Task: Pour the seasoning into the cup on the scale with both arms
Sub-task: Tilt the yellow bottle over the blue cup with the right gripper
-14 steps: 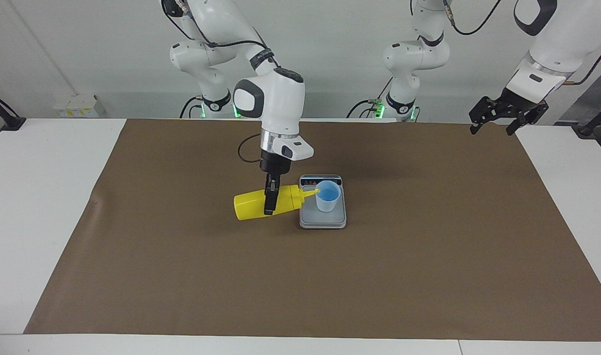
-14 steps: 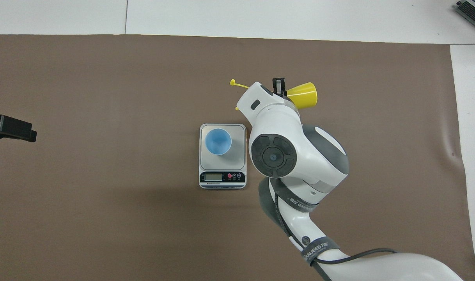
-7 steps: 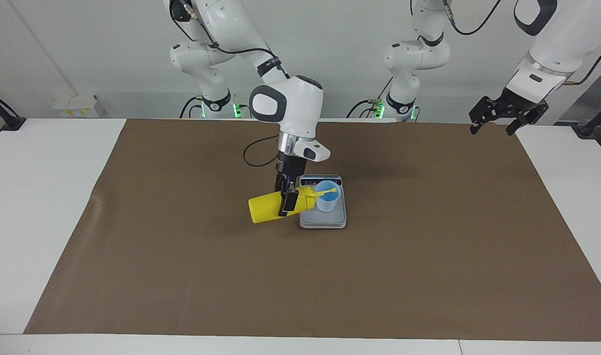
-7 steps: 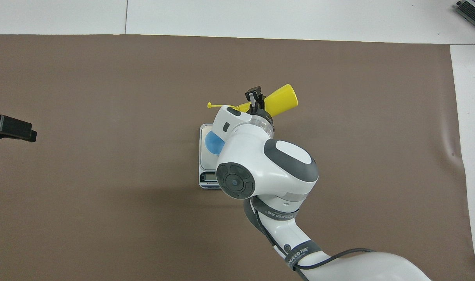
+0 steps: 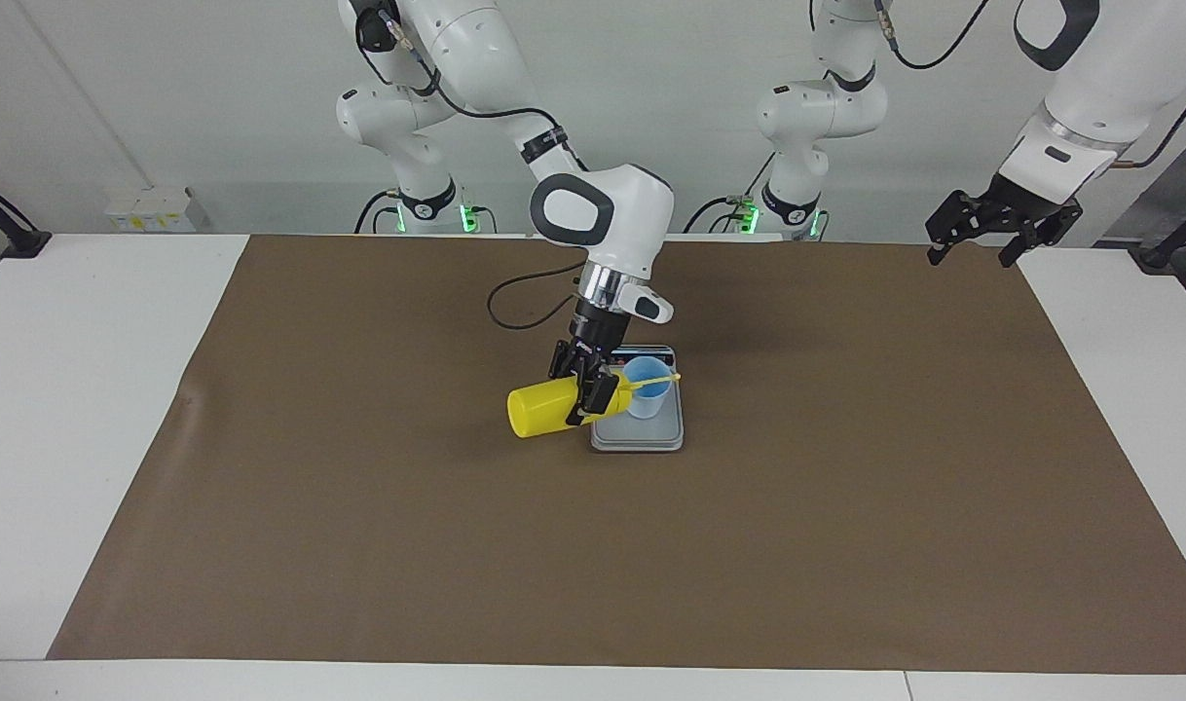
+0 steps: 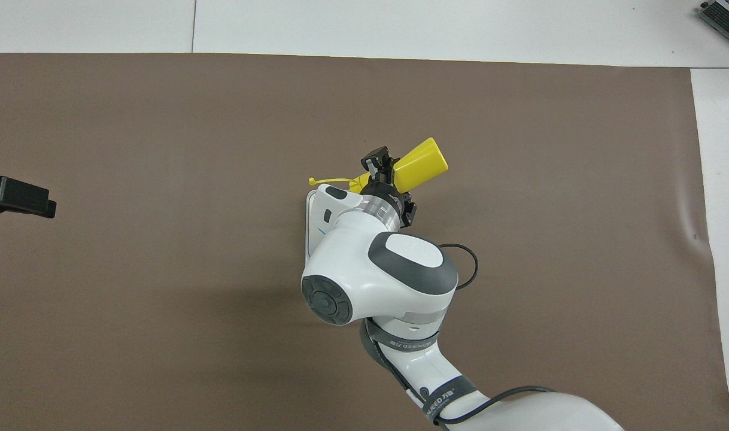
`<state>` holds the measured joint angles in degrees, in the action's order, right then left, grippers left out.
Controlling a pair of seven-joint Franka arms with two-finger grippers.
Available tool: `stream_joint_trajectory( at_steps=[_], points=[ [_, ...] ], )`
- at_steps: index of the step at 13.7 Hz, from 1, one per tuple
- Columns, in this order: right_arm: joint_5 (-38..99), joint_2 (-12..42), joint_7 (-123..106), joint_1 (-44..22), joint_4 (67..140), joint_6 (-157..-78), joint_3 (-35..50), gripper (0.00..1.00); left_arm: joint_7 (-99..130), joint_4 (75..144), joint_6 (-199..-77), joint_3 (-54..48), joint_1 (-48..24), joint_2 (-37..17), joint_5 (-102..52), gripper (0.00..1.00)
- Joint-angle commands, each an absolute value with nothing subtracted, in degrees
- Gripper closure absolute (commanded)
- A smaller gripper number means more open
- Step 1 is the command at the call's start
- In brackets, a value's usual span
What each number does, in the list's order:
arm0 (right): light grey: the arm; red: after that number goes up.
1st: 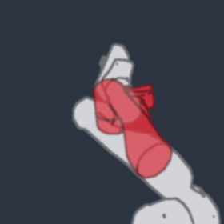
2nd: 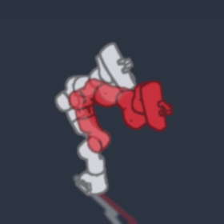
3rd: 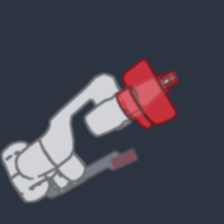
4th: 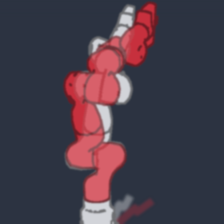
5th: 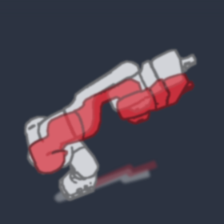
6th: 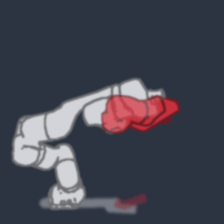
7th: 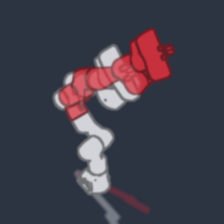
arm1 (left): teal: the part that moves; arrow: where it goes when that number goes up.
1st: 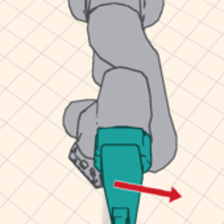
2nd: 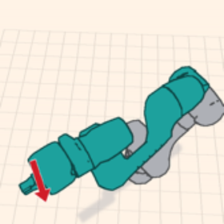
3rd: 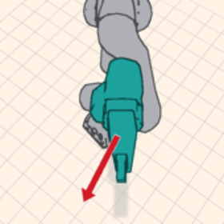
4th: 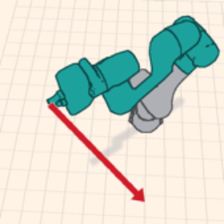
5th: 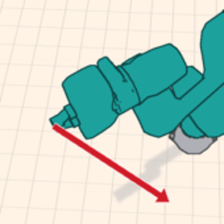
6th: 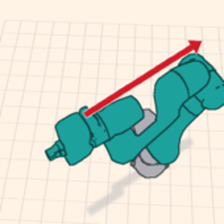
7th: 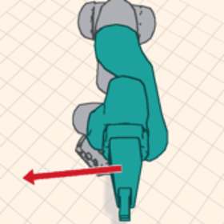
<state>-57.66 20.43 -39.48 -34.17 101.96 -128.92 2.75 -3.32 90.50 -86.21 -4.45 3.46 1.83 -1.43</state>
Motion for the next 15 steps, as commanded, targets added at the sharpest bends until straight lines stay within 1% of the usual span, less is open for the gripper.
stream_joint_trajectory(
  at_steps=[1, 15],
  points=[
    [-60.29, 20.21, -37.79, -34.28, 101.95, -127.88, 2.81, 1.0, -2.9, 91.67, -85.69, -4.4, 3.52, 3.16, -0.53, 0.0],
    [-62.14, 20.04, -34.45, -34.19, 102.83, -127.27, 2.9, 1.0, -2.9, 91.67, -85.69, -4.4, 3.6, 3.16, -0.62, 0.0]
  ],
)
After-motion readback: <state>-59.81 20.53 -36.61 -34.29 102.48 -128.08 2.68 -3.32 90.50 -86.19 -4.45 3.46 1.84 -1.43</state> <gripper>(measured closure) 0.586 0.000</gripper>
